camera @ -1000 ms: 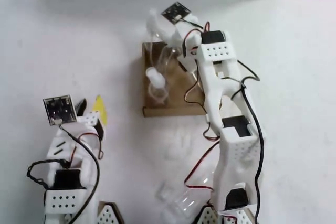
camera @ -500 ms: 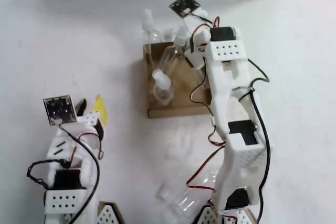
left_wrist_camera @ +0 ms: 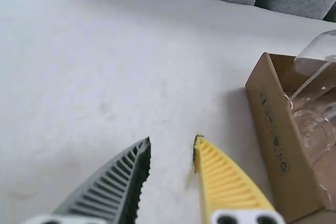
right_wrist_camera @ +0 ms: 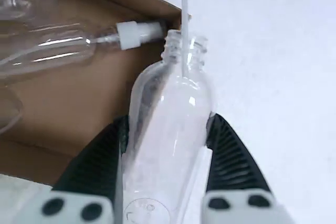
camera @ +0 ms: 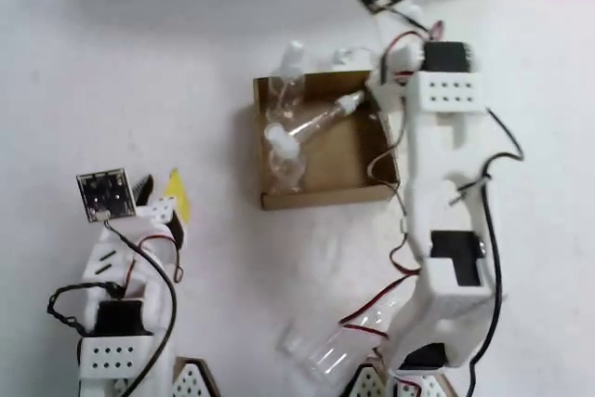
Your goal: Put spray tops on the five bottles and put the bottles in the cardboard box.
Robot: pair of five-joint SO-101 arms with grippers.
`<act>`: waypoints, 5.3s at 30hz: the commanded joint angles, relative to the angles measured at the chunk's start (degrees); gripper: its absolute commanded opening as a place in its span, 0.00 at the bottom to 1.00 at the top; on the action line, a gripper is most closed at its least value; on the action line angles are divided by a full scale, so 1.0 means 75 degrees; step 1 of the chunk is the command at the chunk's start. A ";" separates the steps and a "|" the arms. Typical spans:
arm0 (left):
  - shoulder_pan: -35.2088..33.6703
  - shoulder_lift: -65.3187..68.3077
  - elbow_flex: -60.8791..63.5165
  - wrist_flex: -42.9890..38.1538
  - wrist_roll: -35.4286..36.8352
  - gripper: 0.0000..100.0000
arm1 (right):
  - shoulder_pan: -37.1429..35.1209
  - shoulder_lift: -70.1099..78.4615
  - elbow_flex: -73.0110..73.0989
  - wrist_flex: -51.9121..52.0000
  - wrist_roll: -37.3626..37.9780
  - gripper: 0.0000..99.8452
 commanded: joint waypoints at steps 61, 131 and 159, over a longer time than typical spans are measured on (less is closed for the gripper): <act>-0.0088 0.0088 -0.0012 -0.0234 0.0105 0.14 | 0.3780 -0.2925 0.6377 -0.2936 -0.0809 0.19; -0.0088 0.0088 0.0000 -0.0234 0.0059 0.14 | -0.0639 0.0557 0.0844 -0.2714 -0.6001 0.18; -0.0088 0.0088 0.0000 -0.0234 0.0047 0.14 | -0.0721 0.0510 0.0598 -0.3288 -1.0971 0.29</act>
